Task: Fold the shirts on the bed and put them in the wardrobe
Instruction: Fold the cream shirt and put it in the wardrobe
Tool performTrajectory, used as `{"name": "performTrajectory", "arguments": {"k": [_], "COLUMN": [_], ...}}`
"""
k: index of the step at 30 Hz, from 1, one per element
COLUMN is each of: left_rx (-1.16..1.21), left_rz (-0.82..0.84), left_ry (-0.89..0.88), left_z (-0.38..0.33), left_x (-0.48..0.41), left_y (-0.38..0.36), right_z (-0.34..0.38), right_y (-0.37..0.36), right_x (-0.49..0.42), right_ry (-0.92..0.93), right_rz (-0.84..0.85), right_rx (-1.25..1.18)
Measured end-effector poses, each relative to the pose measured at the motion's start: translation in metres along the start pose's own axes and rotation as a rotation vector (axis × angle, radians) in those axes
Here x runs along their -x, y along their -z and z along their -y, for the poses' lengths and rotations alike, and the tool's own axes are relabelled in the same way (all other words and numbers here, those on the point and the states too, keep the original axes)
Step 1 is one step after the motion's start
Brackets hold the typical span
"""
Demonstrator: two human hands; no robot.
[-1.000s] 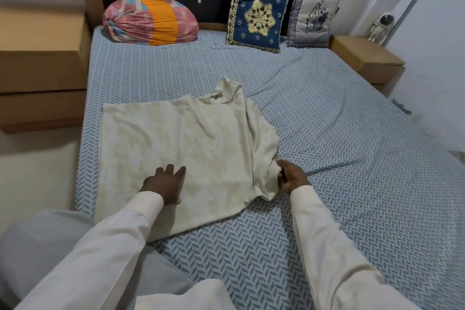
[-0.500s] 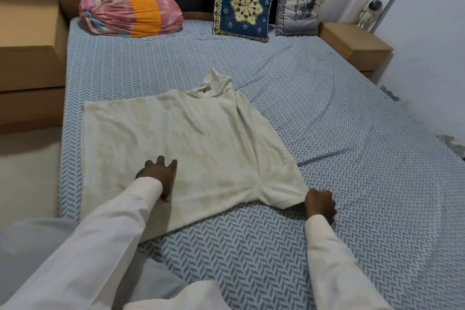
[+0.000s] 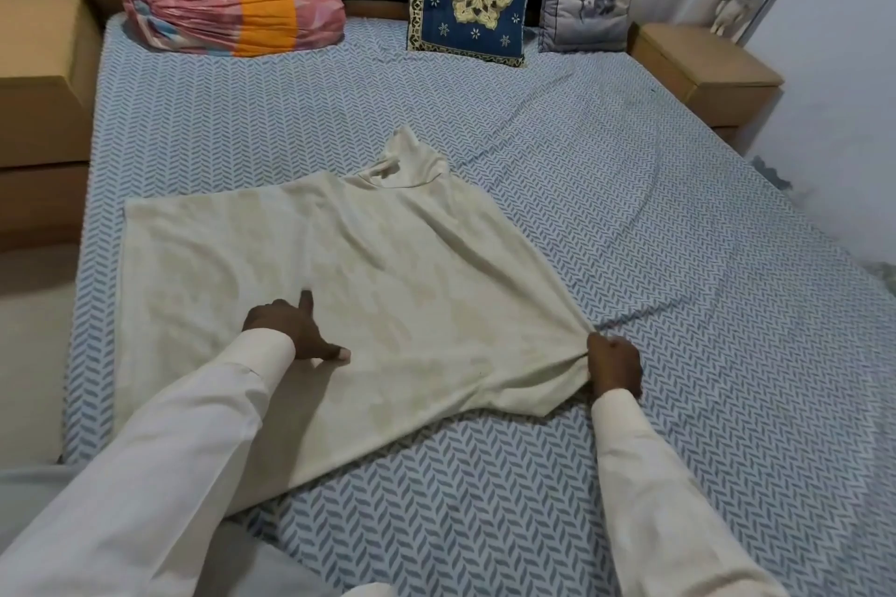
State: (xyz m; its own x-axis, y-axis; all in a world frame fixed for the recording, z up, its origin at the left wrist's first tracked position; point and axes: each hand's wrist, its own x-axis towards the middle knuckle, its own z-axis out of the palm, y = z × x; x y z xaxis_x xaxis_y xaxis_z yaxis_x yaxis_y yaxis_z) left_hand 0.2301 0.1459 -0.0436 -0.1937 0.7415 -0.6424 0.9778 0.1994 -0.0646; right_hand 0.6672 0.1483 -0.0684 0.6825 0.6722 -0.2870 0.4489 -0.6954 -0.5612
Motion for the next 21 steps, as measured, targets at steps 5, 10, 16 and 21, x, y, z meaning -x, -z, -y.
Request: {"name": "performTrajectory", "arguments": {"k": [5,10,16,21], "left_rx": [0.029,-0.007,-0.069,0.049], "left_rz": [0.052,0.068,0.101,-0.323], "left_ry": [0.002,0.016,-0.012,-0.051], "left_z": [-0.004,-0.009,0.0,0.017], "left_x": [-0.015,-0.017,-0.033,-0.07], "left_y": [0.008,0.014,0.027,0.071], "right_z": [0.029,0.101,0.136,0.17], "right_y": [0.004,-0.039,-0.067,-0.082], "right_x": [-0.019,-0.069,-0.096,-0.114], "right_ry": [-0.019,0.251,0.248,0.158], "right_rz": [-0.084,0.151,0.111,0.127], "right_rx": [-0.054,0.136,0.148,0.181]}}
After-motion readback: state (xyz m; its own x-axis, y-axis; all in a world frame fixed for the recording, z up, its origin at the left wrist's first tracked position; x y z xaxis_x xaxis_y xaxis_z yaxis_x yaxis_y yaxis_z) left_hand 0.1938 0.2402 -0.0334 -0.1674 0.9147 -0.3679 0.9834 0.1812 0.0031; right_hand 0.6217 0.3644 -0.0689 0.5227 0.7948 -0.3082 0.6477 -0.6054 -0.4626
